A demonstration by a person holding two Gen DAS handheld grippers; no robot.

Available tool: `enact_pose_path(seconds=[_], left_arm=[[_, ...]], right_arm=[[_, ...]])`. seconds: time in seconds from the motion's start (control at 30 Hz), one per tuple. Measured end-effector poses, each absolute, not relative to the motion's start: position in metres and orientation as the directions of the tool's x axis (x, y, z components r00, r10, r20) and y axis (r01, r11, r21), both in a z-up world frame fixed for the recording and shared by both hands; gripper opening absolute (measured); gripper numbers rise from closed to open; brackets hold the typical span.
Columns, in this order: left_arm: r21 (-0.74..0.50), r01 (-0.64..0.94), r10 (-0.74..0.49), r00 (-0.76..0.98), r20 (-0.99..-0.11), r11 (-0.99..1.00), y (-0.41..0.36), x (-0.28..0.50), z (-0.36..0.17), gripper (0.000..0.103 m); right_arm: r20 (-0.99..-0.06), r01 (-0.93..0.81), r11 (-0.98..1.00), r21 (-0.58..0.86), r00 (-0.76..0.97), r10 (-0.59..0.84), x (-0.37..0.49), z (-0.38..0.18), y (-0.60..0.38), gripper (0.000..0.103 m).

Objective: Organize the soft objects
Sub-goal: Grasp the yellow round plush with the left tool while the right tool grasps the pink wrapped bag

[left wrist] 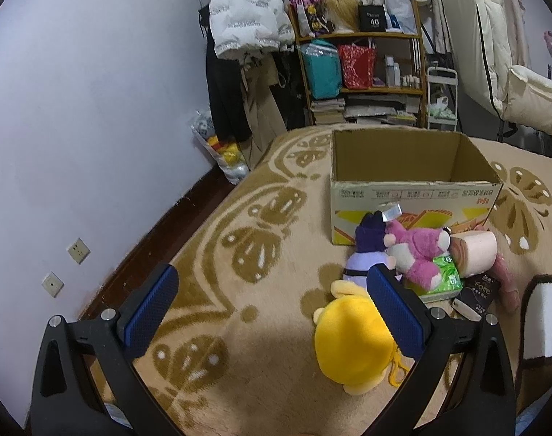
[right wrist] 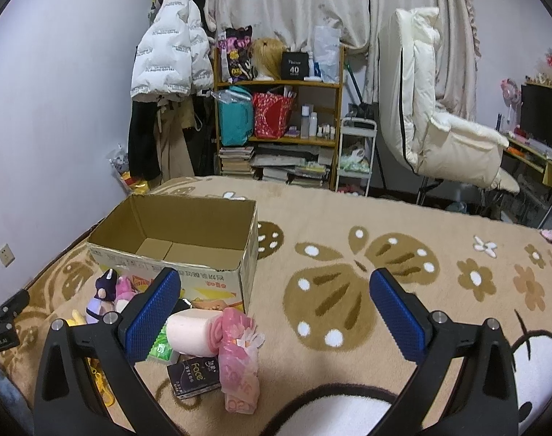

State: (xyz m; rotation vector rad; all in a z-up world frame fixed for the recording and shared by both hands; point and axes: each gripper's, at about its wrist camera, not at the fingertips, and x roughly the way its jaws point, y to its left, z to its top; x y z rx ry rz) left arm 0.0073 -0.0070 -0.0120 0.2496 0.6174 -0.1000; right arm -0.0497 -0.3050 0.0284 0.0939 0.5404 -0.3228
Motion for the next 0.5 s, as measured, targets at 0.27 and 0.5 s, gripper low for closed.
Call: enact_pose_path(seconds=[0.27,0.5], left_arm=[[0.179,0.221,-0.051,0.752,-0.657,0.959,-0.019,0.022,-0.026,0.103],[0.180,0.270,-0.070,0.710,-0.700,0.946,-0.036,0.032,-0.039,0.103]], right_arm=[[-0.611,0.335,0.940,0.061,0.758,-0.230,-0.025,0.007,-0.318,0.103],[-0.672,0.329,0.944,0.039,0.708,-0.218,-0.002,-0.017,-0.319,0.103]])
